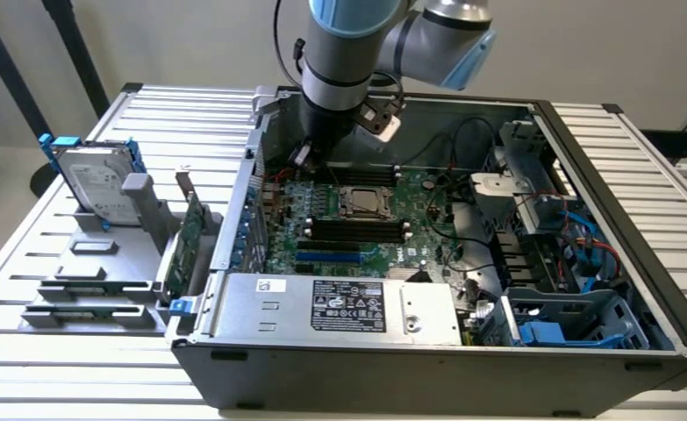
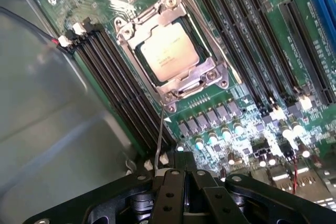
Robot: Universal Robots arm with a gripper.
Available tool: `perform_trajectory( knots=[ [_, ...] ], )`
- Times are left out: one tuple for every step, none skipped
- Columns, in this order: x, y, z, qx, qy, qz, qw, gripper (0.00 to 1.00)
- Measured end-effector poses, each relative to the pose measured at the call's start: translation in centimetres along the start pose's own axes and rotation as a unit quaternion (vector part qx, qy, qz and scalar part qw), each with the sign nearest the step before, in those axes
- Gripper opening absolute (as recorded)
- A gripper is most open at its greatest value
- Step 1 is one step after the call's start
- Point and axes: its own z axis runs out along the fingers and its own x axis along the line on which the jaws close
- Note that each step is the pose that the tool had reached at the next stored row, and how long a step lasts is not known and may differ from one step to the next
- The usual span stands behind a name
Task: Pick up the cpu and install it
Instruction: 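Install the first cpu locking lever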
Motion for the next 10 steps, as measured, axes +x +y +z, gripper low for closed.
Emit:
perform_trajectory(
  knots=[
    [-0.03, -0.07, -0.02, 0.0035, 0.001, 0.001, 1.0, 0.11],
    [-0.06, -0.13, -0.05, 0.0064, 0.0027, 0.001, 1.0, 0.11],
    [-0.08, -0.19, -0.07, 0.0091, 0.0045, 0.001, 0.9999, 0.11],
    [-0.1, -0.24, -0.1, 0.0118, 0.0065, 0.002, 0.9999, 0.11],
    [-0.12, -0.29, -0.13, 0.0145, 0.0084, 0.002, 0.9999, 0.11],
    [-0.14, -0.33, -0.15, 0.0173, 0.0099, 0.002, 0.9998, 0.11],
    [-0.15, -0.37, -0.17, 0.0205, 0.011, 0.003, 0.9997, 0.11],
    [-0.17, -0.41, -0.18, 0.0242, 0.0118, 0.003, 0.9996, 0.11],
    [-0.18, -0.44, -0.2, 0.0274, 0.0124, 0.004, 0.9995, 0.11],
    [-0.18, -0.46, -0.22, 0.0303, 0.0133, 0.005, 0.9994, 0.11]
  ],
)
